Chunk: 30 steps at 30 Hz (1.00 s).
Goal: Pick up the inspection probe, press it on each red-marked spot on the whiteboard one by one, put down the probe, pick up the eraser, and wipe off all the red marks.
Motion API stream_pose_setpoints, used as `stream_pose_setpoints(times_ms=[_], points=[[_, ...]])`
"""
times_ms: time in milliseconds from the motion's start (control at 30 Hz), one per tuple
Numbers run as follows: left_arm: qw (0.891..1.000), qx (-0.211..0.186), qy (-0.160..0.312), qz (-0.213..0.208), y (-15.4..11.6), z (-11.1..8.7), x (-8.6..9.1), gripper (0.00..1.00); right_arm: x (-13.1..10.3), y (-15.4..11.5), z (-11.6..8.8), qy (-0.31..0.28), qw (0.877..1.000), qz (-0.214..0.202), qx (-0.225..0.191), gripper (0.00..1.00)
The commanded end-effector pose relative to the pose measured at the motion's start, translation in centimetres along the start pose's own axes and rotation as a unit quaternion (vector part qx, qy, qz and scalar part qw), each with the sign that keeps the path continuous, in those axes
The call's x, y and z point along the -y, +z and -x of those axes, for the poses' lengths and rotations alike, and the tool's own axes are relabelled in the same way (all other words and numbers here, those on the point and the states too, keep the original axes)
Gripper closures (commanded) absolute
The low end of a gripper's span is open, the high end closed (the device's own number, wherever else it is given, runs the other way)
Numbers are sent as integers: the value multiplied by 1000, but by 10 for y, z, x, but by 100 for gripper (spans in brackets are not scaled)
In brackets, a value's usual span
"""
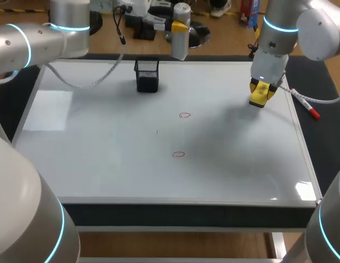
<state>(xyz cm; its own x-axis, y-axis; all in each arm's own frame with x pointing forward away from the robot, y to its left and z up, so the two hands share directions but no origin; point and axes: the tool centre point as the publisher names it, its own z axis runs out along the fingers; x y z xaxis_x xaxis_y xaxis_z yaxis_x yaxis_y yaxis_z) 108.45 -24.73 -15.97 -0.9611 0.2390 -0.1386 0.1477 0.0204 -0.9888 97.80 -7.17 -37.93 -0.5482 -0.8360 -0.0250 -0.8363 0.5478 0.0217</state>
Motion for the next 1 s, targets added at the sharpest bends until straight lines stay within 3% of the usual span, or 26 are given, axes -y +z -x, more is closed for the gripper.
stream_pose_setpoints(times_ms=[33, 333, 1000], points=[[995, -104, -5, -8, -3, 15, -8, 100, 1, -1, 0, -1, 1000, 0, -1, 100], [994, -111, -18, -9, -9, 30, -15, 100, 1, -1, 0, -1, 1000, 0, -1, 100], [993, -114, -16, -15, -9, 27, -14, 100, 1, -1, 0, -1, 1000, 0, -1, 100]])
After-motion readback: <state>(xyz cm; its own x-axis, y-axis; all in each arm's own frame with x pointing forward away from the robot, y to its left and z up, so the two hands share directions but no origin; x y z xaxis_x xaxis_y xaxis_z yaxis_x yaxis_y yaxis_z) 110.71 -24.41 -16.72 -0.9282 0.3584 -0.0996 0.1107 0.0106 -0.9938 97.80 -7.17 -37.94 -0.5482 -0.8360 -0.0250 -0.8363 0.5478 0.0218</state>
